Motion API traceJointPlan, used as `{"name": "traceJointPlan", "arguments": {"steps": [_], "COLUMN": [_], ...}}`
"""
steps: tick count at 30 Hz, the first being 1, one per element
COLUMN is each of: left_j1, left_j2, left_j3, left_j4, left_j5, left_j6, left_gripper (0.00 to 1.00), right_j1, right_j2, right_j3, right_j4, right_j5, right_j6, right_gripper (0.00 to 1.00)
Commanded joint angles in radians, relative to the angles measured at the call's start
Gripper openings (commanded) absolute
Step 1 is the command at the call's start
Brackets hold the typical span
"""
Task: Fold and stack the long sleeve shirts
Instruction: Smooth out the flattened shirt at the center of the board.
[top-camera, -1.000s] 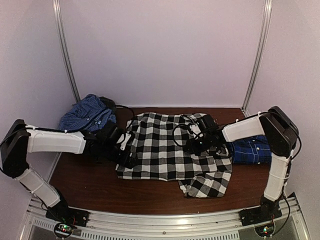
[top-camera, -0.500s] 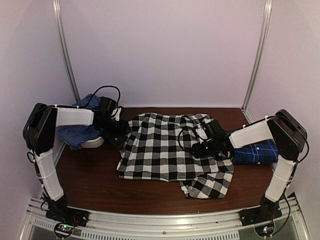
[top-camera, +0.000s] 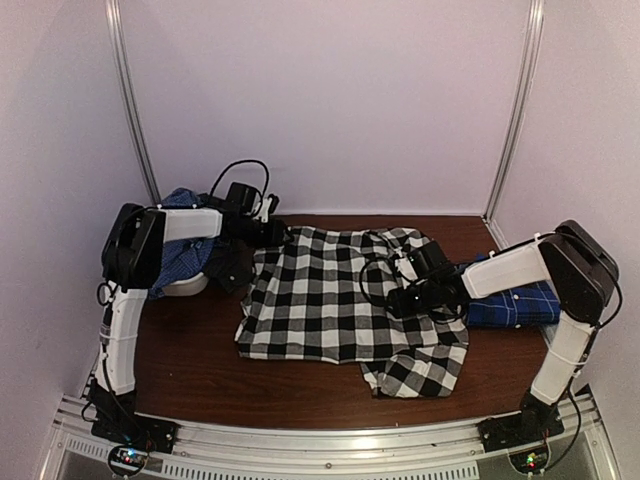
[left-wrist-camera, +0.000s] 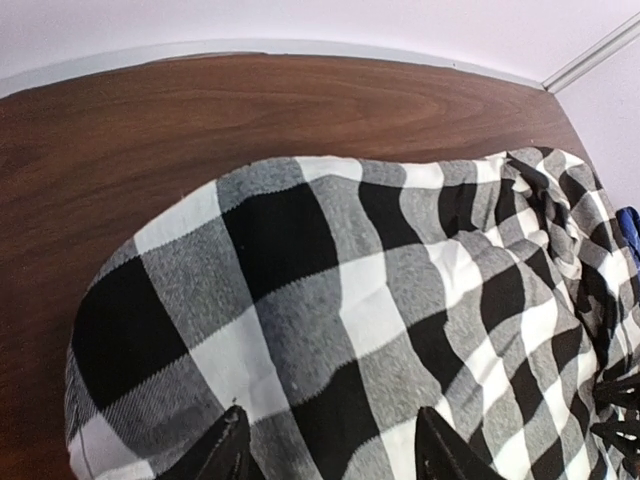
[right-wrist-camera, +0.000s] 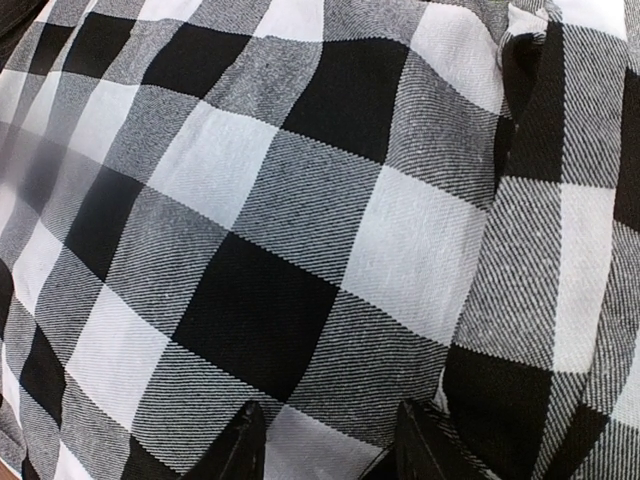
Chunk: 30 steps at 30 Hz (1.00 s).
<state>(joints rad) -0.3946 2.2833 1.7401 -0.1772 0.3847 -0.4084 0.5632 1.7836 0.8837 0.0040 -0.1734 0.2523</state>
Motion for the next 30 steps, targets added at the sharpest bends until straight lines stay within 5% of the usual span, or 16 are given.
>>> {"name": "traceJointPlan", "arguments": {"steps": [1,19,30], "left_j1": [-0.001,0.042,0.04], "left_j2": [0.111,0.102,-0.047], "left_j3": [0.103,0.124,0.054], "left_j4": [-0.003,-0.181,0.125], "left_j5": [0.012,-0.252,0.167], "left_j6": [-0.02,0.121,0.046], "left_gripper": [0.56,0.56,0.76], "right_j1": [-0.006,-0.026,-0.017], "right_j2": [-0.011,-0.029,-0.084], "right_j3": [-0.015,0.015,0.162], "right_j4": [-0.127,-0.289,-0.164], "right_j5": [0.046,0.232,-0.094], "right_j6": [0.012,0.067,0.009], "right_gripper": [0.46,0.46,0.5]}}
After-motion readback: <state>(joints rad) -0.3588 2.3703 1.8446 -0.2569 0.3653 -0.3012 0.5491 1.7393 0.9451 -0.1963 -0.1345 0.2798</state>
